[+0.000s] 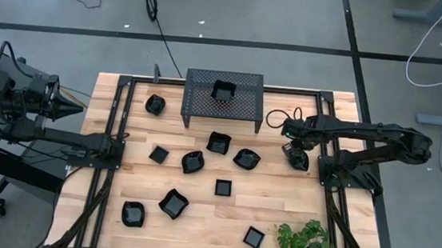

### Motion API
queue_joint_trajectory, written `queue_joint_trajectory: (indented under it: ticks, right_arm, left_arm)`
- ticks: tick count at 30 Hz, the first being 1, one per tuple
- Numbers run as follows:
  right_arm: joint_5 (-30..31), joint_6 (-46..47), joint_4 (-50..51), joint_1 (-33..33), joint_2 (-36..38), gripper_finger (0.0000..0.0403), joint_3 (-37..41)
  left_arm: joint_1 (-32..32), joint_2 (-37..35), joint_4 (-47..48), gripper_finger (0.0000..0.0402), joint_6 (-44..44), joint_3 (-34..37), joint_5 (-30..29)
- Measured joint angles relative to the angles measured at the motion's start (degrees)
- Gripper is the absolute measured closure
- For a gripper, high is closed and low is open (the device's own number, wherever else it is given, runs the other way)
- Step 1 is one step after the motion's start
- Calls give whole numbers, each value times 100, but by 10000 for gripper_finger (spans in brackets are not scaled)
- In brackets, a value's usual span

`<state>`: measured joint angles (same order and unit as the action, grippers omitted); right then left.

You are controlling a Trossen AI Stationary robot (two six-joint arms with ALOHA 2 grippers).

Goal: Pick & Place Mini shaped plates
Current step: Put the leaf shaped plate on the shelf

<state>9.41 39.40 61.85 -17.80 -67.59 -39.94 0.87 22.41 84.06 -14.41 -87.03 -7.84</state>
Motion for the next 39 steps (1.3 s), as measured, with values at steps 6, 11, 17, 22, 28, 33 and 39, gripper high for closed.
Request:
queue_joint_trajectory:
  ticks: [6,11,17,22,28,33,39]
  right_arm:
    - [-161,-997,-95,-337,-17,277,198]
    - [-421,-1457,-374,-618,-82,277,305]
    - [-593,-1481,-646,-830,-83,277,430]
    - [-601,-1316,-780,-899,-83,277,439]
    - [-845,36,-600,-525,-83,277,235]
    - [-908,719,-478,258,-83,277,88]
    - [-853,1105,-444,1306,-81,277,23]
  left_arm:
    - [0,0,0,376,0,0,0]
    - [-1,0,1,376,0,1,-2]
    - [-1,0,1,376,0,-1,-2]
    - [-1,0,0,376,0,0,-1]
    - [0,0,0,376,0,-1,-1]
    - [0,0,0,376,0,-1,-2]
    - [-1,0,-1,376,0,-1,0]
